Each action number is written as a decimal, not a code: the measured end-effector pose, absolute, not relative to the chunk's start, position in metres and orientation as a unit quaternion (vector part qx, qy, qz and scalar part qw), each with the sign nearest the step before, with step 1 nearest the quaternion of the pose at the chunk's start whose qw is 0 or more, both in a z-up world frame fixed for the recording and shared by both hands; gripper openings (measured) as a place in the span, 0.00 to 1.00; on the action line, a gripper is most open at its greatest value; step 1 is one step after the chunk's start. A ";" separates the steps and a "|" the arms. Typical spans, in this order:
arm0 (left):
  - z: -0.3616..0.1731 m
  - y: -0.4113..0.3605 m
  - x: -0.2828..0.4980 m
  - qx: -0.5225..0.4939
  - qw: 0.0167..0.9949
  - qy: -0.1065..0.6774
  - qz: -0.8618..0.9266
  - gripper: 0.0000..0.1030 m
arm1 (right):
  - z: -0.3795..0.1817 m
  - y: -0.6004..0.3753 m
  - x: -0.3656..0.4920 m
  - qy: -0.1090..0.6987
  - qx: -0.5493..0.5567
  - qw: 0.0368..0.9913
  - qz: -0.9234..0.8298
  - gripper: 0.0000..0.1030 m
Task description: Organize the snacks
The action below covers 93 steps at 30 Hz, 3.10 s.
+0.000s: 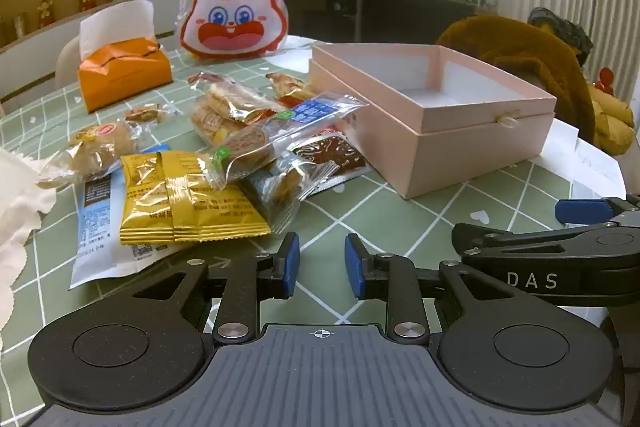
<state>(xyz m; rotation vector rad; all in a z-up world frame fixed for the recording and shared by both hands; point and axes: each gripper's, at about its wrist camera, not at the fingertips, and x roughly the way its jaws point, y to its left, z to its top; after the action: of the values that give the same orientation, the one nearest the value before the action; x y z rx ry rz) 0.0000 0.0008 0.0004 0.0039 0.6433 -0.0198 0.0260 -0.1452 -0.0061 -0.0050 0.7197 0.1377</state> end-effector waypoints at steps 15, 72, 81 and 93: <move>0.000 0.001 0.000 0.006 0.949 0.316 -0.009 0.29 | -0.006 -0.145 0.026 0.352 -0.002 0.934 0.067 1.00; 0.001 0.000 -0.001 0.011 0.949 0.316 -0.007 0.29 | -0.006 -0.146 0.026 0.352 -0.003 0.934 0.067 1.00; 0.000 -0.001 0.003 0.015 0.949 0.316 -0.005 0.29 | -0.006 -0.146 0.026 0.352 -0.003 0.934 0.067 1.00; 0.001 -0.001 0.003 0.014 0.949 0.316 -0.006 0.29 | -0.006 -0.146 0.025 0.352 -0.003 0.934 0.067 1.00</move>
<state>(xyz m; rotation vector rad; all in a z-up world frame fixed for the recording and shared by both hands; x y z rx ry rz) 0.0030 -0.0006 0.0005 0.0276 0.6430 -0.0120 0.0254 -0.1460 -0.0056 -0.0055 0.7198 0.1377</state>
